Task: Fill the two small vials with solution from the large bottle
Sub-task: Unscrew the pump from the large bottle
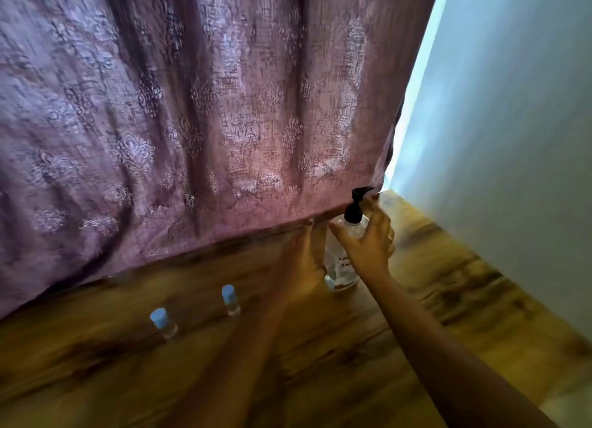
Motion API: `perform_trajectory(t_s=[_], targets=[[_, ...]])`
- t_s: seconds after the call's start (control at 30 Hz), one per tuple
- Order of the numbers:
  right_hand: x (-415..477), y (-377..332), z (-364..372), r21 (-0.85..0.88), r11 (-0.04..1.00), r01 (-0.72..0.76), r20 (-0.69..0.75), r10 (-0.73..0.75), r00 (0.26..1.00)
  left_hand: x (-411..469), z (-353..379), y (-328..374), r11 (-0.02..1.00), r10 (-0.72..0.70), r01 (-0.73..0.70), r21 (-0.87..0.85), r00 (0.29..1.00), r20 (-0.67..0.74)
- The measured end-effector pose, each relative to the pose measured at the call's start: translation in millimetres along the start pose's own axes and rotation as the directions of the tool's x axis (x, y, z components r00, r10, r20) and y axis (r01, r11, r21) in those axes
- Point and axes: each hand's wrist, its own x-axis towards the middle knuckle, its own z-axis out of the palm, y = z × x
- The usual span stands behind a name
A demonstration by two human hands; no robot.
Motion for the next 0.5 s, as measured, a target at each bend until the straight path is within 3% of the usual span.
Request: perform_trajectory(t_s=[0.13, 0.27, 0.4, 0.5], targets=[[13.1, 7.1, 1.5, 0.062, 0.998, 0.005, 0.102, -0.012, 0.995, 3.3, 4.5, 18.4, 0.983, -0.184, 0.184, 0.000, 0.983, 0.008], [11.4, 6.9, -3.3, 0.149, 0.986, 0.078, 0.116, -0.096, 0.989, -3.4, 15.5, 29.1, 0.987, -0.120, 0.120, -0.106, 0.993, 0.012], [-2.1, 5.0, -10.0, 0.223, 0.970, 0.099, 0.132, -0.130, 0.983, -7.7, 28.5, 35.7, 0.917, -0.172, 0.166, -0.363, 0.985, 0.015], [-14.8, 6.7, -15.6, 0.253, 0.960, 0.116, 0.128, -0.152, 0.980, -20.7, 34.8, 37.7, 0.924, -0.203, 0.187, -0.334, 0.979, -0.015]])
